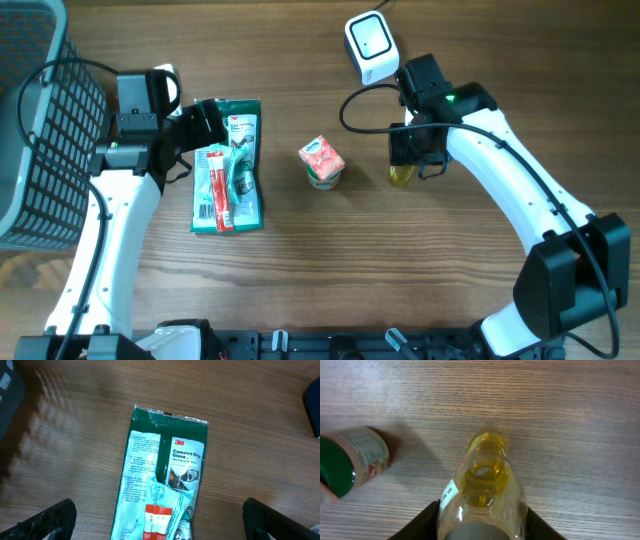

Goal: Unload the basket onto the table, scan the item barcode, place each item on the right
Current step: 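Lower the right gripper around the Vim bottle and close it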

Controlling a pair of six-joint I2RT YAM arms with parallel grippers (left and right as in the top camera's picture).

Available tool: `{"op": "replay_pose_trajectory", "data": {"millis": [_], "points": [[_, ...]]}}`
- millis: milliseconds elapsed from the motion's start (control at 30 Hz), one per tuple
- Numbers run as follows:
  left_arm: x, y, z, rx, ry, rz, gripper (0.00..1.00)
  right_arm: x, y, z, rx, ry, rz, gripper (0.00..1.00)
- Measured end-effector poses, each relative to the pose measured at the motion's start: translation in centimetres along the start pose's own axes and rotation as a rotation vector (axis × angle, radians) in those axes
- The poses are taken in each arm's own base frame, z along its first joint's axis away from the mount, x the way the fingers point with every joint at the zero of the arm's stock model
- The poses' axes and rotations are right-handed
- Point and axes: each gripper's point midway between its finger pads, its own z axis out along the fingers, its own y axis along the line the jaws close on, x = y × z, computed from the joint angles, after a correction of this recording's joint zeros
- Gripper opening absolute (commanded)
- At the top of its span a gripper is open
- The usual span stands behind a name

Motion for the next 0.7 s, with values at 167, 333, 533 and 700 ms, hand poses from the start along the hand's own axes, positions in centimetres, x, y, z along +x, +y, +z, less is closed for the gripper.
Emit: {"op": "replay_pose_trajectory", "data": {"millis": [167,333,533,700], "points": [[0.0,0.0,0.0,0.000,0.000,0.000,1.00,-0.1,0.0,0.0,0.002,-0.005,-0.045,0.73],[0.0,0.0,0.0,0.000,0.000,0.000,1.00,-1.4,0.4,0.0,-0.013,-0.057,-0.053,0.50],[0.0,0.0,0.0,0.000,0.000,0.000,1.00,-1.6,0.3,-0.1,-0.005,-0.066,-0.058,0.68],[0.0,0.0,0.0,0.000,0.000,0.000,1.00,-1.6,0.1,-0.1,0.007,-0.069,-0.063,1.00]]}}
